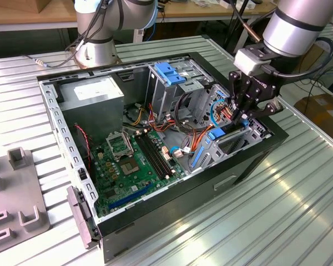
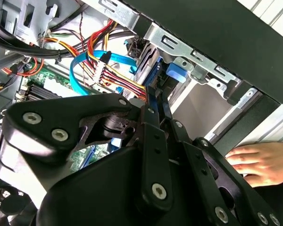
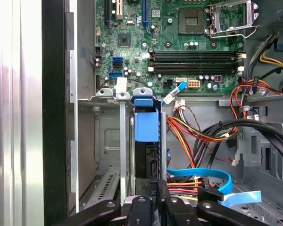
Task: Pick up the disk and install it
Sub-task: 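Insert the first disk wire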
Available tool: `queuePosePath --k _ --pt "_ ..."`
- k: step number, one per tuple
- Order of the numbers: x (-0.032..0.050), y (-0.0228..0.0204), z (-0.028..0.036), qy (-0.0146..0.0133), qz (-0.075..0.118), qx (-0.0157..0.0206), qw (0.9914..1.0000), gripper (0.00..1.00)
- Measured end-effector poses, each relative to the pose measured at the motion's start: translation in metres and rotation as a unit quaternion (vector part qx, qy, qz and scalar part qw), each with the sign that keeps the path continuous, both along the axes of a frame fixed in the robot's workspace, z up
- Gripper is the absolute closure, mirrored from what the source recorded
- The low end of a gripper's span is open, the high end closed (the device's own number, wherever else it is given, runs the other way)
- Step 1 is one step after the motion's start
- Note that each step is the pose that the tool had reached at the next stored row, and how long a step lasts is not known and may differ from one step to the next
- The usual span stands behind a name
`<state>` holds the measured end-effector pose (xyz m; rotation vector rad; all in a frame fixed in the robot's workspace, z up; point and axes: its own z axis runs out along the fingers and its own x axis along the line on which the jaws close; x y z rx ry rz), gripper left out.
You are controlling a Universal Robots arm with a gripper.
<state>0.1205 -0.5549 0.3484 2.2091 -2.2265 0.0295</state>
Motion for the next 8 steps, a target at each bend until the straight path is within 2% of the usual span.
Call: queuePosePath --k 3,8 --pt "0.0008 0.0 0.0 -0.0004 0.0 0.0 1.0 0.83" --pt "0.0008 0.0 0.0 -0.0063 0.0 0.0 0.99998 0.83"
